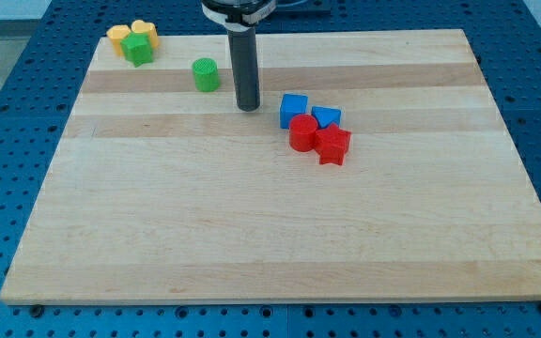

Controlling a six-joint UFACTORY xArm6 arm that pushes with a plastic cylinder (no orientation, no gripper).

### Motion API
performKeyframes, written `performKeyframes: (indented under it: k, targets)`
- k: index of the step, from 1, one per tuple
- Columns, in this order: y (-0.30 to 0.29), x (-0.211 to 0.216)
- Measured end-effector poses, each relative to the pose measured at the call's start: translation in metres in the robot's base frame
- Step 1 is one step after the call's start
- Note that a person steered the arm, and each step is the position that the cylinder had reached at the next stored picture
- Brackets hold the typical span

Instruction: Push the blue cube into the blue triangle

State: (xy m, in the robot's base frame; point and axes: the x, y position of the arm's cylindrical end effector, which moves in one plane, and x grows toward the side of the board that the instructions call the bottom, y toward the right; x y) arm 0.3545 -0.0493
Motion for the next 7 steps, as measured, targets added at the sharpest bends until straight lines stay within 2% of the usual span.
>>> performKeyframes:
  k: [2,6,7]
  targets:
    - [0.013,0.023]
    - [0.069,0.02]
    - [0.039,0.02]
